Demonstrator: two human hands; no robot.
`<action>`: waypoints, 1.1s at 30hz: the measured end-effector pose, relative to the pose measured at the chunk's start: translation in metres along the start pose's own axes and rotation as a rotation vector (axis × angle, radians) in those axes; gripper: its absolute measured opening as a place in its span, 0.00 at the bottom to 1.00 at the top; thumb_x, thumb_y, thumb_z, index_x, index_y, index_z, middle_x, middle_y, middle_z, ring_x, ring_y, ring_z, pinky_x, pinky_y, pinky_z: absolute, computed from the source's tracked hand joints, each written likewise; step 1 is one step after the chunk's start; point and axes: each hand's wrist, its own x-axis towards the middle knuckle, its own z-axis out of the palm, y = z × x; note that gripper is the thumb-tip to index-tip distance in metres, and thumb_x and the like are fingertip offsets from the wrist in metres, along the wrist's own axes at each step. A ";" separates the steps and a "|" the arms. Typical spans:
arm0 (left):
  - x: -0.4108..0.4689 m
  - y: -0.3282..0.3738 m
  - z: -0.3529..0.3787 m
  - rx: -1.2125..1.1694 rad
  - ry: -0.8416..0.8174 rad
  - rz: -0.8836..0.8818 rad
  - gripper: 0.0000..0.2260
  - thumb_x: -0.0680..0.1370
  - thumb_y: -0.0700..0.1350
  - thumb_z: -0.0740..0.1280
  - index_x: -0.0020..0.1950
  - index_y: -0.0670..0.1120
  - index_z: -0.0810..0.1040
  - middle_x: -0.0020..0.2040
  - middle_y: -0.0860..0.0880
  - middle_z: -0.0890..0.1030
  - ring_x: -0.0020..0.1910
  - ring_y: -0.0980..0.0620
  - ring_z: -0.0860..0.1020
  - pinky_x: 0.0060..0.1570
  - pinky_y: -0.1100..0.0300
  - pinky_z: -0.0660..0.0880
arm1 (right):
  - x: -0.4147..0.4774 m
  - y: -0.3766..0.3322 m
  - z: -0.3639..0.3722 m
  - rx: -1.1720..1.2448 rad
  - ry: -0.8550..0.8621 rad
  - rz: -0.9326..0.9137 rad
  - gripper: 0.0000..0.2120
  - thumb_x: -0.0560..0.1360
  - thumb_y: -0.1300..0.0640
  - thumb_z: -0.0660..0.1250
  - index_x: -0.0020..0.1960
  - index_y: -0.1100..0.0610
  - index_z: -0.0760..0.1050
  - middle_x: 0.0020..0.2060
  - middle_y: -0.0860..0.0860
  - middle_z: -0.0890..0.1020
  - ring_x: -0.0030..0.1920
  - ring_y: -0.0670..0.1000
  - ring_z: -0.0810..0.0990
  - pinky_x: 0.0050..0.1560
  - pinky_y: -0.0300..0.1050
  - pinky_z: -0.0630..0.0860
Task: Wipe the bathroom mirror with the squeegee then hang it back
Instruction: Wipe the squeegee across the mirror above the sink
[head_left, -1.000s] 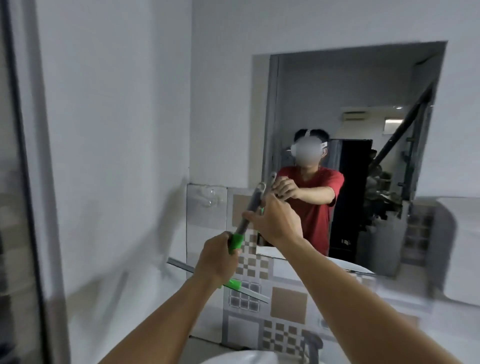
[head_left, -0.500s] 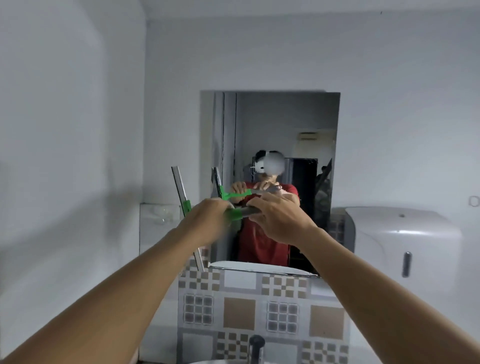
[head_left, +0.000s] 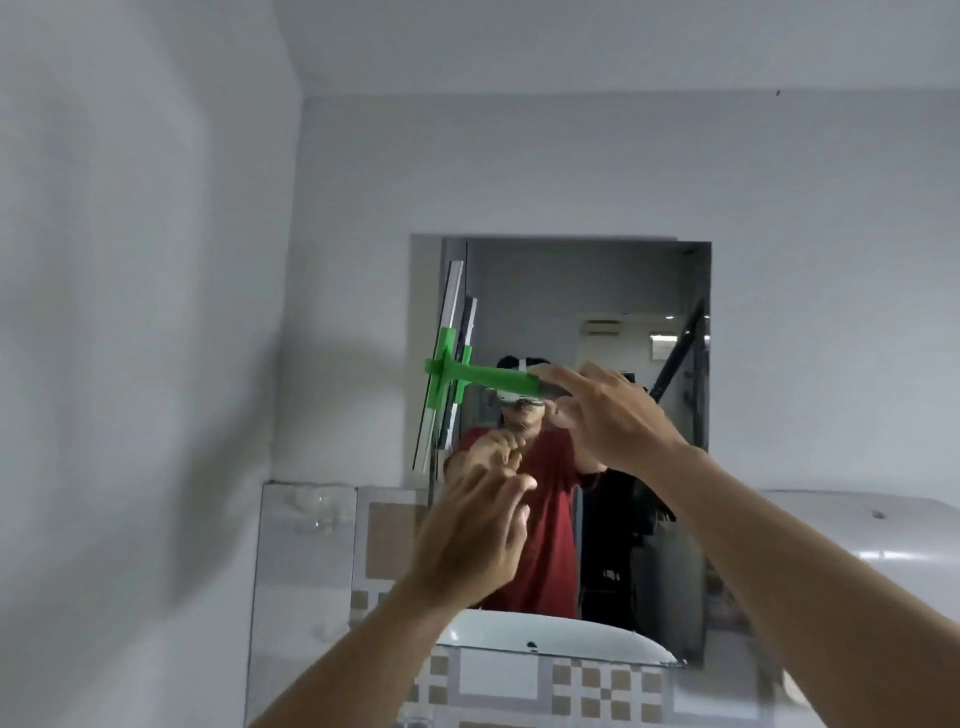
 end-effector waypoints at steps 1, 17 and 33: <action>-0.006 -0.008 0.015 0.008 -0.058 -0.032 0.13 0.79 0.45 0.66 0.63 0.46 0.79 0.60 0.48 0.80 0.62 0.49 0.78 0.59 0.53 0.79 | 0.009 0.004 0.000 -0.012 -0.003 0.001 0.22 0.83 0.55 0.57 0.73 0.37 0.61 0.49 0.53 0.77 0.42 0.50 0.75 0.43 0.54 0.81; -0.004 -0.087 0.099 0.194 -0.356 -0.232 0.40 0.79 0.41 0.63 0.83 0.54 0.40 0.83 0.45 0.36 0.82 0.44 0.37 0.81 0.47 0.50 | 0.115 0.034 0.011 -0.217 -0.061 -0.027 0.31 0.80 0.62 0.60 0.74 0.33 0.58 0.48 0.51 0.72 0.46 0.51 0.71 0.43 0.51 0.72; -0.006 -0.091 0.100 0.127 -0.309 -0.234 0.40 0.78 0.41 0.67 0.83 0.54 0.47 0.84 0.45 0.43 0.83 0.42 0.44 0.79 0.45 0.58 | 0.054 0.101 -0.037 -0.234 -0.077 0.123 0.31 0.78 0.63 0.61 0.75 0.38 0.61 0.51 0.55 0.74 0.49 0.57 0.77 0.48 0.59 0.81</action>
